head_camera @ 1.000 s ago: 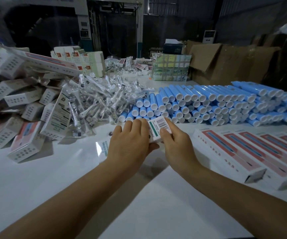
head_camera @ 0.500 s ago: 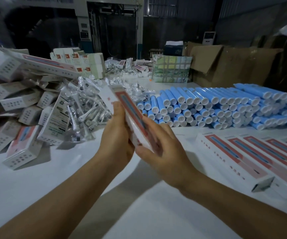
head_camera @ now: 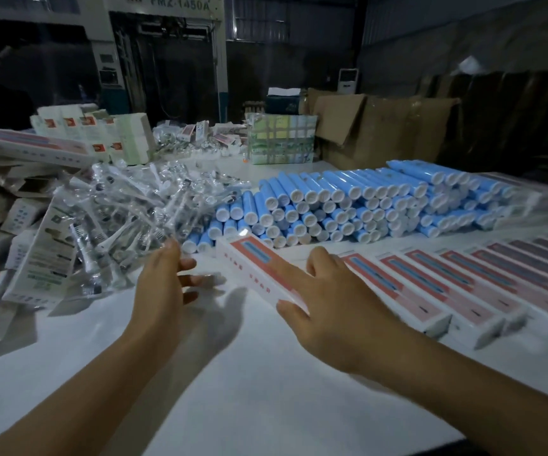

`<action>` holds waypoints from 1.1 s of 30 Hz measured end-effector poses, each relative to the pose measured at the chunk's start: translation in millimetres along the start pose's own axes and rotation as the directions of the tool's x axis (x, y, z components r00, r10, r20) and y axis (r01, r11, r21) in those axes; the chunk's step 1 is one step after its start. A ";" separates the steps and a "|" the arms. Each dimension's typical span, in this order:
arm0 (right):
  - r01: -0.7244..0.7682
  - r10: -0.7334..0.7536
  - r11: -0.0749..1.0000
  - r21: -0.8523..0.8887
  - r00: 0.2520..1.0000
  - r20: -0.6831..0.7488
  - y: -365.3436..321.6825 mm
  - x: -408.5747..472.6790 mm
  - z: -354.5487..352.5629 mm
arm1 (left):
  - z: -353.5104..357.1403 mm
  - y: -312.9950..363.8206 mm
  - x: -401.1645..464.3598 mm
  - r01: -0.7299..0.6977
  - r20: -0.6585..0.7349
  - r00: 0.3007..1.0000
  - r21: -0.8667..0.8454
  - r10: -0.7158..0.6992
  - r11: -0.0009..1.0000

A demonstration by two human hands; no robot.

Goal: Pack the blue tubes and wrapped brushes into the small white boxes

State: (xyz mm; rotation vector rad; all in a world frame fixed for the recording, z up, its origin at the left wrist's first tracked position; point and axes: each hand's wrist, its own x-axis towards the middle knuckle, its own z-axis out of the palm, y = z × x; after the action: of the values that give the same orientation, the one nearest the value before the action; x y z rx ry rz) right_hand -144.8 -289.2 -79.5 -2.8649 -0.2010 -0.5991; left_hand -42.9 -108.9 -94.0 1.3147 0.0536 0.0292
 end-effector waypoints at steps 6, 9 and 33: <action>-0.277 0.429 0.782 -0.558 0.889 0.160 48.6 -49.1 -19.5 | 0.5 -8.9 5.1 -0.099 0.077 0.993 0.098 0.092 0.990; -0.323 0.480 0.739 -0.592 0.868 0.126 61.5 -55.7 -26.9 | 1.1 -11.6 3.1 -0.118 0.096 0.990 0.163 0.104 0.980; -0.028 0.012 0.993 0.115 0.990 0.141 -5.2 56.9 60.7 | 3.6 -13.4 -7.5 -0.192 0.287 0.957 0.499 0.048 0.845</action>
State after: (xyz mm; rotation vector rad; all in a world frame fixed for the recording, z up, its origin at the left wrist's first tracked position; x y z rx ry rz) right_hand -71.0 -265.2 -109.7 -2.7925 -0.2212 -0.3698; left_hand -50.4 -116.2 -105.9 1.8600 -0.2704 -0.0585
